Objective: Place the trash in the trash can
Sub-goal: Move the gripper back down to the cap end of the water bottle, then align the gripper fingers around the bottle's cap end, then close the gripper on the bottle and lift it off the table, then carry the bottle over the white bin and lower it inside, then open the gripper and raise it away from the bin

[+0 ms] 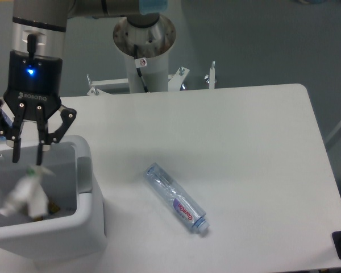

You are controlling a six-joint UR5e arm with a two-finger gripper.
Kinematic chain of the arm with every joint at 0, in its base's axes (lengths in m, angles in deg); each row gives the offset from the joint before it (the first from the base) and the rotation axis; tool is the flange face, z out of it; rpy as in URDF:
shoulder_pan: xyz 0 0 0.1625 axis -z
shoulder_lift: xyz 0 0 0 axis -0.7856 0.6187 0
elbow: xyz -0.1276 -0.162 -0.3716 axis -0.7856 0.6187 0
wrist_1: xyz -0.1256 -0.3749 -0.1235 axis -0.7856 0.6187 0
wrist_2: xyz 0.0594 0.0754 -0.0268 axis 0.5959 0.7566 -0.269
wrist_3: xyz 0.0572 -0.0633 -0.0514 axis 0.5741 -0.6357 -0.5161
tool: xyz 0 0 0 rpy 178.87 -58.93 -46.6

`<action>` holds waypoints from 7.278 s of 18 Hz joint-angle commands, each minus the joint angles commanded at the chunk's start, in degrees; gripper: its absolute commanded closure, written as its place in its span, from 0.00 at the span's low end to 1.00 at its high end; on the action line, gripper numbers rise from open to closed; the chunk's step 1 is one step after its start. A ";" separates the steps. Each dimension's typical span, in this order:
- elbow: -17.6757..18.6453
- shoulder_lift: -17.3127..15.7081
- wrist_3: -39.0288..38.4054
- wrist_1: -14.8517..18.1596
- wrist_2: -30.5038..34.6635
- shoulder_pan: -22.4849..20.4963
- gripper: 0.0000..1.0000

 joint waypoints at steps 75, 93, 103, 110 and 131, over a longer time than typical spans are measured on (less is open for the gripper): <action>0.63 23.13 -1.24 2.38 15.12 -15.57 0.37; -19.33 7.39 -2.03 -2.98 6.33 -10.65 0.37; -18.72 11.07 -0.01 -4.92 6.33 4.20 0.37; -16.61 12.66 0.69 -5.01 6.24 4.56 0.19; -7.13 3.88 30.81 9.37 17.31 -13.10 0.00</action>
